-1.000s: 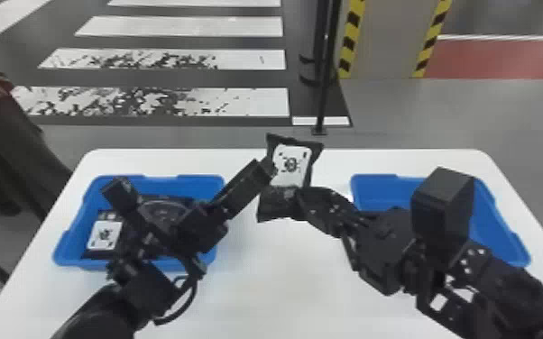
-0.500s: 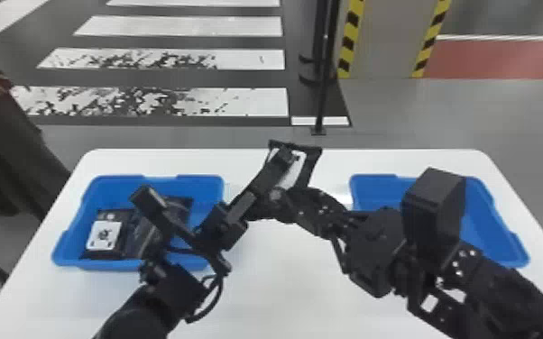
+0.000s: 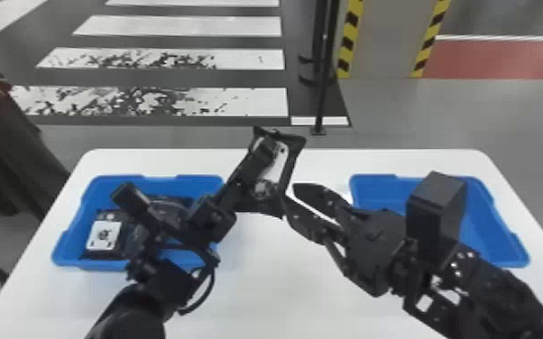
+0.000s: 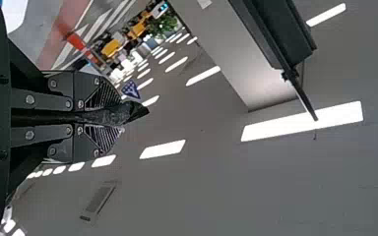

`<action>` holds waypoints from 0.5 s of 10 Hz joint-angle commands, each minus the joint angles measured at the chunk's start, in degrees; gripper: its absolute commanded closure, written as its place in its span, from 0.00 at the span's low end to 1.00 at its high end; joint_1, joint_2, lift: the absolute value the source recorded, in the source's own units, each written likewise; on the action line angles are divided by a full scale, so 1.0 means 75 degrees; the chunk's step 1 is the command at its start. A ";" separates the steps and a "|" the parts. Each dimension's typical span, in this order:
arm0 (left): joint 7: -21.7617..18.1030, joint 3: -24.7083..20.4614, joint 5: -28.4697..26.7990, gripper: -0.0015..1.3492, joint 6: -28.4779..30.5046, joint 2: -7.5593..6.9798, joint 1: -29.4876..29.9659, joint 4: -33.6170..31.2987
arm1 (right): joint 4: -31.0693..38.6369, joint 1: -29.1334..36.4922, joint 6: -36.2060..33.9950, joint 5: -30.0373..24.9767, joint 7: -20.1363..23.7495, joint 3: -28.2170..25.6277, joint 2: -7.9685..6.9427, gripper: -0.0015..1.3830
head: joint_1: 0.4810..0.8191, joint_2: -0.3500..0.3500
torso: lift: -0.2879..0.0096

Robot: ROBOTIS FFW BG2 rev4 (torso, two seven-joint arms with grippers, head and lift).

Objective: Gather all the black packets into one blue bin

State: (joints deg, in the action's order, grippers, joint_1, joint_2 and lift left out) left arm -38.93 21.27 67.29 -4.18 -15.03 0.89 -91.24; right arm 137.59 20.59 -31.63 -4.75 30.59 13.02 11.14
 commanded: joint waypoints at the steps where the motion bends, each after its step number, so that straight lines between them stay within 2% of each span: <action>1: -0.0024 -0.0276 -0.0014 0.88 -0.0399 0.0000 0.0219 -0.0012 | -0.0092 0.0236 0.0131 0.0130 -0.0001 -0.0472 -0.0173 0.36 | 0.63 0.53 | 0.60; 2: -0.0071 -0.0657 -0.0303 0.88 -0.0437 0.0000 0.0387 -0.0012 | -0.0561 0.0404 0.1181 0.0222 -0.0036 -0.0898 -0.0314 0.35 | 0.63 0.54 | 0.60; 3: -0.0129 -0.1221 -0.0897 0.88 -0.0305 0.0000 0.0556 -0.0012 | -0.1011 0.0611 0.1668 0.0527 -0.0071 -0.1340 -0.0454 0.36 | 0.63 0.54 | 0.60; 4: -0.0235 -0.1860 -0.1720 0.88 -0.0324 0.0000 0.0706 -0.0031 | -0.1311 0.0892 0.2137 0.0527 -0.0130 -0.1919 -0.0665 0.36 | 0.63 0.54 | 0.60; 5: -0.0317 -0.2348 -0.2238 0.88 -0.0662 0.0000 0.0856 -0.0049 | -0.1723 0.1173 0.2868 0.0618 -0.0223 -0.2437 -0.0818 0.37 | 0.63 0.53 | 0.60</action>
State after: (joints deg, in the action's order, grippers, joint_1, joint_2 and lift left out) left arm -41.35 5.71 52.75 -7.95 -15.03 6.66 -91.56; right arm 126.37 28.22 -12.86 -0.55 28.95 -3.06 5.67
